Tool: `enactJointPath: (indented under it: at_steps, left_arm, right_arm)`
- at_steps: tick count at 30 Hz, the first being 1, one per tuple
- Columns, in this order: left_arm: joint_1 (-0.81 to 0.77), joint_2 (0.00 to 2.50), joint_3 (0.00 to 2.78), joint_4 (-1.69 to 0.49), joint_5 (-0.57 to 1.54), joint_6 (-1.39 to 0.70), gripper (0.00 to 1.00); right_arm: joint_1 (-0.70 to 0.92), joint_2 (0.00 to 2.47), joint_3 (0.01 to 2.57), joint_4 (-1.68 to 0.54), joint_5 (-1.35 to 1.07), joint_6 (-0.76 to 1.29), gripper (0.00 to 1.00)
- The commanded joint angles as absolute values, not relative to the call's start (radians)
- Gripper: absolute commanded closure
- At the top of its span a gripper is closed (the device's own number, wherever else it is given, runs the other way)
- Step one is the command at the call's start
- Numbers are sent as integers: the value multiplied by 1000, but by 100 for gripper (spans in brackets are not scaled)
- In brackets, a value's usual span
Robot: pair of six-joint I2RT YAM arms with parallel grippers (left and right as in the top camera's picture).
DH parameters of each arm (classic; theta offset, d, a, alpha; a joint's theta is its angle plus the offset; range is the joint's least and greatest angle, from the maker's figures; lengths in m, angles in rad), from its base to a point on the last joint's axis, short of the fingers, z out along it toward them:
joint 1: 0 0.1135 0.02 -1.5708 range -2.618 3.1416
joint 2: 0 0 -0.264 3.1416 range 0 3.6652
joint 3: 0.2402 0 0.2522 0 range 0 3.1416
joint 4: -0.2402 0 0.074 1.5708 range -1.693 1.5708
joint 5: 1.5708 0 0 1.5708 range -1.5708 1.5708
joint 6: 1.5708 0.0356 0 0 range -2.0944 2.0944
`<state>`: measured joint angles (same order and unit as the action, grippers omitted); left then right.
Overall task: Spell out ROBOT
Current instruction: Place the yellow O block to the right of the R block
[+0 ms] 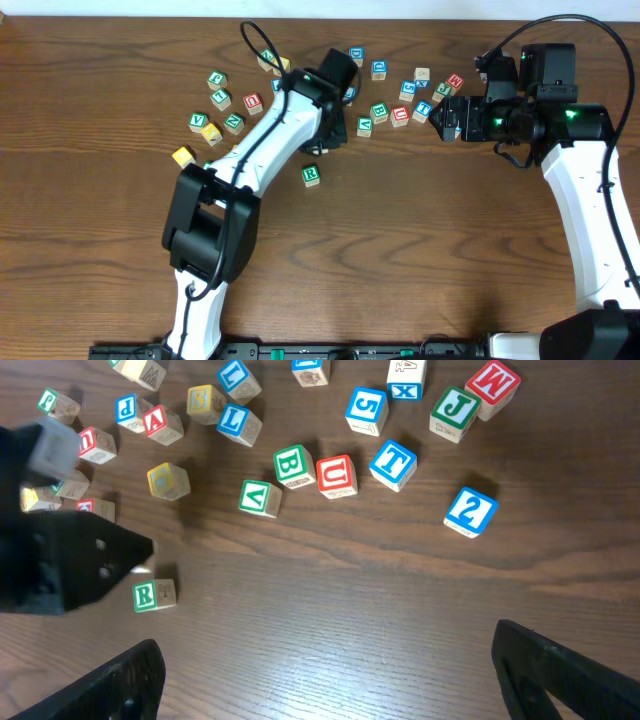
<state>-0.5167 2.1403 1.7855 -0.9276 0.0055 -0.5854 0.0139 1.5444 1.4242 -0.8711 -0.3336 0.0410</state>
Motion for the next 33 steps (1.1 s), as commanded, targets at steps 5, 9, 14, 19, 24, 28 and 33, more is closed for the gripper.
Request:
enactJointPath:
  at_steps: [5, 9, 14, 19, 24, 28, 33]
  left_arm:
    - [-551, 2170, 1716, -850, 7, -684, 73]
    - [-551, 2170, 1666, -817, 7, -720, 73]
    - [-551, 2170, 1603, -772, 7, -743, 73]
    - [-551, 2170, 1588, -767, 7, -758, 73]
    - [-551, 2170, 1588, -768, 7, -757, 73]
    - [-551, 2170, 1588, -764, 8, -758, 73]
    - [-551, 2170, 1588, -772, 8, -757, 73]
  right_arm:
    - [1, 1545, 1444, -872, -340, 36, 1]
    - [1, 1545, 1444, -872, -340, 36, 1]
    - [1, 1545, 1444, -872, -340, 36, 1]
    - [1, 1545, 1444, -872, -340, 36, 1]
    - [1, 1545, 1444, -872, -340, 36, 1]
    - [1, 1545, 1444, -872, -340, 36, 1]
    - [1, 1545, 1444, -872, -340, 36, 1]
